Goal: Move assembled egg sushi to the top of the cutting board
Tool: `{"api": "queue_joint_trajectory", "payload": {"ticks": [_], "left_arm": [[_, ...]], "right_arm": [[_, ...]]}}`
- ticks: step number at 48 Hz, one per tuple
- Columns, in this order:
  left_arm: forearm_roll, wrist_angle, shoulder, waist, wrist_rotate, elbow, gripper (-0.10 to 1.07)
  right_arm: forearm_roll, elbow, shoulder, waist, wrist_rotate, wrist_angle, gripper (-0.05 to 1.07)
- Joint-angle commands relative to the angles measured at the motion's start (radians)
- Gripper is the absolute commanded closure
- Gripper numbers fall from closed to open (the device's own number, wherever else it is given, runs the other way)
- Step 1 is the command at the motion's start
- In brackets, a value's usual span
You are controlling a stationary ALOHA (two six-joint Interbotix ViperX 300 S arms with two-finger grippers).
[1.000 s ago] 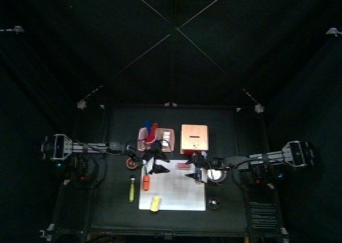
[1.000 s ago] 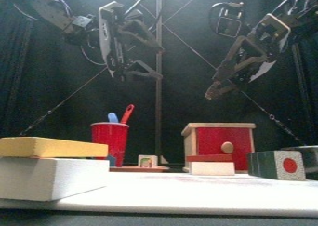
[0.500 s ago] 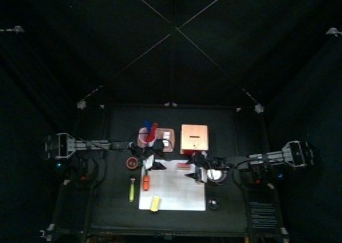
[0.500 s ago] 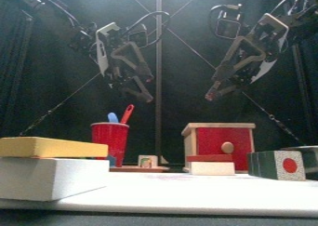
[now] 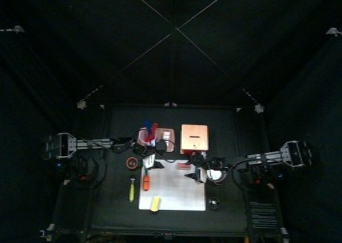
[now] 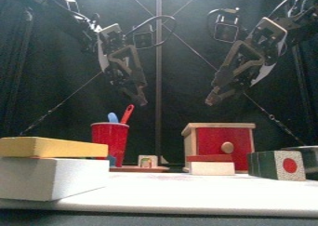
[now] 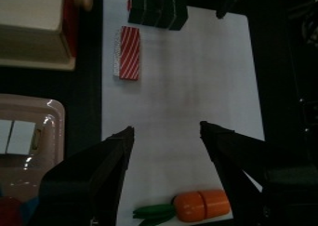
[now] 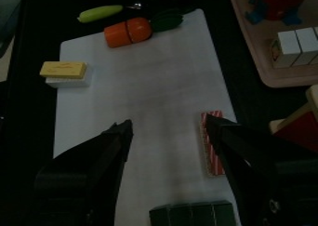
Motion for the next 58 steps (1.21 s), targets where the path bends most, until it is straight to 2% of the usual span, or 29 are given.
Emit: {"api": "queue_joint_trajectory", "payload": {"ticks": [1, 9, 16, 24, 33, 42, 47, 53, 58], "left_arm": [[-0.063, 0.021, -0.006, -0.014, -0.028, 0.008, 0.06], [-0.140, 0.044, -0.014, -0.089, -0.063, 0.074, 0.06], [-0.178, 0.038, -0.017, -0.130, -0.071, 0.083, 0.06], [-0.198, 0.035, -0.020, -0.130, -0.071, 0.058, 0.06], [-0.224, 0.017, 0.002, -0.127, -0.075, -0.028, 0.06], [-0.221, 0.017, 0.048, -0.117, -0.071, -0.075, 0.06], [-0.178, 0.011, 0.063, -0.117, -0.060, -0.104, 0.06], [-0.118, 0.011, 0.061, -0.118, -0.061, -0.110, 0.06], [-0.137, -0.005, 0.055, -0.123, -0.071, -0.080, 0.06]], "right_arm": [[0.002, -0.023, -0.011, -0.003, 0.002, -0.002, 0.08], [0.002, -0.018, -0.011, -0.003, 0.000, -0.002, 0.08], [-0.003, -0.023, -0.011, -0.003, 0.000, 0.000, 0.08], [-0.006, -0.021, -0.011, -0.003, 0.000, -0.002, 0.08], [0.002, -0.018, -0.011, -0.003, 0.002, 0.000, 0.08], [-0.005, -0.023, -0.012, -0.002, 0.000, 0.002, 0.08], [-0.006, -0.025, -0.023, -0.003, 0.000, 0.012, 0.08], [-0.002, -0.025, -0.041, -0.003, 0.002, 0.032, 0.08], [0.003, -0.025, -0.054, -0.003, 0.003, 0.041, 0.08]]}}
